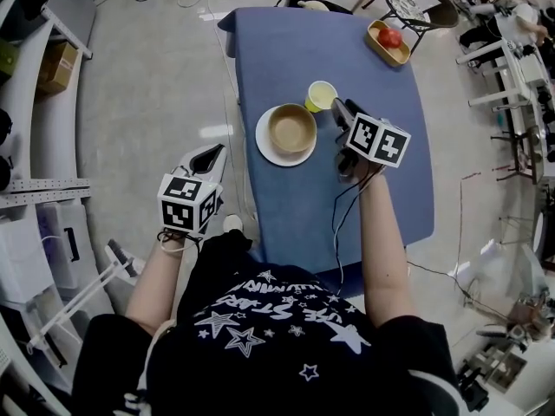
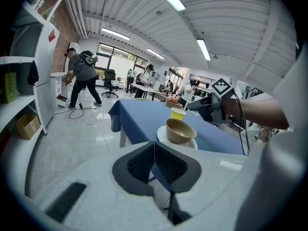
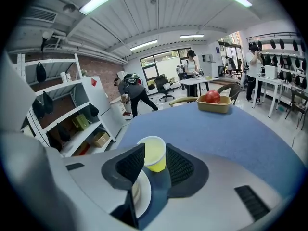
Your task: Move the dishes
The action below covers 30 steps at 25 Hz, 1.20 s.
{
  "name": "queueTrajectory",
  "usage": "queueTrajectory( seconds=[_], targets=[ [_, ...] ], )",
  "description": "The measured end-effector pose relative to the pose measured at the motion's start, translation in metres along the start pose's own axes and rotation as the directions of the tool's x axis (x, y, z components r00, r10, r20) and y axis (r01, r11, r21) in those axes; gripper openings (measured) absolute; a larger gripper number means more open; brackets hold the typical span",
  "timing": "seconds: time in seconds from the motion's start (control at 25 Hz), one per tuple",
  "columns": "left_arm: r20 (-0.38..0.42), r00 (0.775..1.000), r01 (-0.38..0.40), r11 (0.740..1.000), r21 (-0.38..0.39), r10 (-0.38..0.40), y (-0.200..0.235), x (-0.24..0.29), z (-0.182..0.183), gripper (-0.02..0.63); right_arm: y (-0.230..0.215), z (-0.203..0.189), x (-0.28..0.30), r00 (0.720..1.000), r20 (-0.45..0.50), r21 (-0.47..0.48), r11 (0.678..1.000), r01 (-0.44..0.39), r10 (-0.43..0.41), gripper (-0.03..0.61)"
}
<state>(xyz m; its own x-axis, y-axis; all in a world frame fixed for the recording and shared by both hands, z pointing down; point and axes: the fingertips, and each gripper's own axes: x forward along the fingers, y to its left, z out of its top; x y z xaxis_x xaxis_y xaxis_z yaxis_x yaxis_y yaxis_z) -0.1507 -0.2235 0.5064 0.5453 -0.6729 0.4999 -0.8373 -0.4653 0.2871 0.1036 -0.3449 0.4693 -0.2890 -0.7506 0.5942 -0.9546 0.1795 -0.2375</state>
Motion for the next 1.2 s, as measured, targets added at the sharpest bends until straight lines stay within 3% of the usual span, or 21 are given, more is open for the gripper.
queueTrajectory(
  seconds=[0.4,0.96,1.2],
  targets=[
    [0.015,1.000,0.006,1.000,0.016,-0.006,-0.014,-0.008,0.004,0.021,0.025,-0.021,-0.029,0.999,-0.009,0.026,0.999,-0.035,0.036,0.140],
    [0.012,1.000,0.013,1.000,0.022,-0.013,-0.016,-0.021,-0.006,0.021,0.035,-0.079,-0.017,0.991,-0.129,0.136,0.990,-0.025,0.043,0.109],
    [0.001,1.000,0.014,1.000,0.019,-0.014,-0.011,-0.022,-0.011,0.021,0.041,-0.093,-0.008,0.984,-0.173,0.121,0.993,-0.015,0.036,0.106]
  ],
)
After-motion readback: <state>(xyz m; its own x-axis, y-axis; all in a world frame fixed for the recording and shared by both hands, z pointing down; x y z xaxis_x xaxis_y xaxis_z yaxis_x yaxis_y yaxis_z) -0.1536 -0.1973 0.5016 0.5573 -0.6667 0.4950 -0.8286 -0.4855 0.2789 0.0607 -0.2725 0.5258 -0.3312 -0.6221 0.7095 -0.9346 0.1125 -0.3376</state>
